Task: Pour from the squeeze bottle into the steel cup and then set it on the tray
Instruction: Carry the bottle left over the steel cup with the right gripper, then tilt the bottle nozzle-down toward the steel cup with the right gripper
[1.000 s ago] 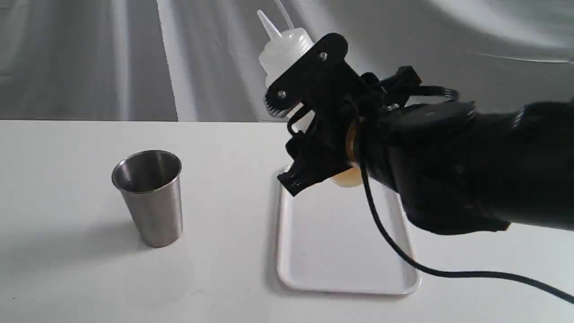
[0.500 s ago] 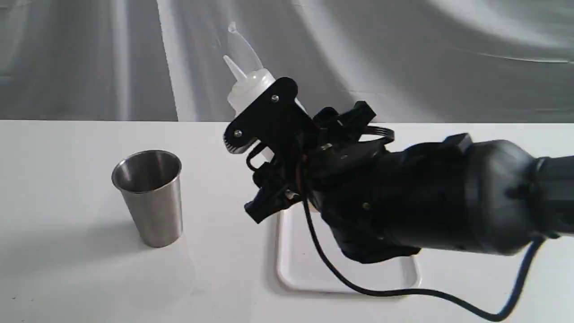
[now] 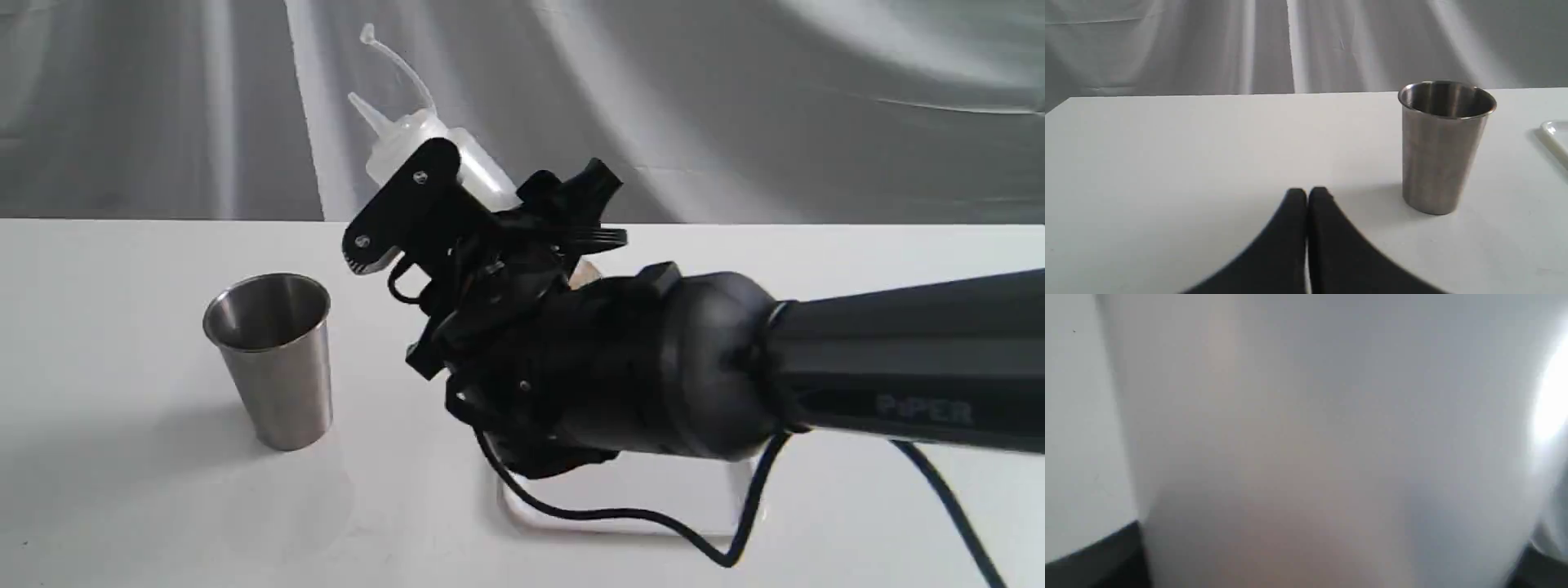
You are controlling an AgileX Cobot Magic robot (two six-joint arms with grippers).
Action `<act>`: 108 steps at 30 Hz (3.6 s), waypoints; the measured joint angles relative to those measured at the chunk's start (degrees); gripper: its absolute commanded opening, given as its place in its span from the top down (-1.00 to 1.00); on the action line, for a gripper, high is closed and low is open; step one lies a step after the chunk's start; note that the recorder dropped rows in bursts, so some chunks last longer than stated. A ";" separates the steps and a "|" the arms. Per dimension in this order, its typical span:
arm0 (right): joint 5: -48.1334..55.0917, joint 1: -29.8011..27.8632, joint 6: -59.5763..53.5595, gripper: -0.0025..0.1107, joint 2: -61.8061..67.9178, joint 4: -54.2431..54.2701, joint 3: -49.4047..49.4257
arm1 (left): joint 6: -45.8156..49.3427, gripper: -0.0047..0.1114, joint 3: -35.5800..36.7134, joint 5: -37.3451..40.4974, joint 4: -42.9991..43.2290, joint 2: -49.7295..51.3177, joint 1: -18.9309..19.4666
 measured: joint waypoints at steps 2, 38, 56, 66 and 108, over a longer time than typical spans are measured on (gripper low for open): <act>1.53 0.54 -2.04 0.96 1.52 -0.21 -1.34 | 0.00 0.92 0.00 0.00 0.00 0.00 0.00; 12.93 6.10 -12.01 0.96 9.27 -4.56 -5.80 | 0.00 0.92 0.00 0.00 0.00 0.00 0.00; 16.86 4.60 -29.29 0.96 12.46 -4.96 -10.67 | 0.00 0.92 0.00 0.00 0.00 0.00 0.00; 18.00 3.85 -39.50 0.96 14.35 -4.03 -15.11 | 0.00 0.92 0.00 0.00 0.00 0.00 0.00; 15.63 3.26 -58.00 0.96 14.76 -5.16 -15.11 | 0.00 0.92 0.00 0.00 0.00 0.00 0.00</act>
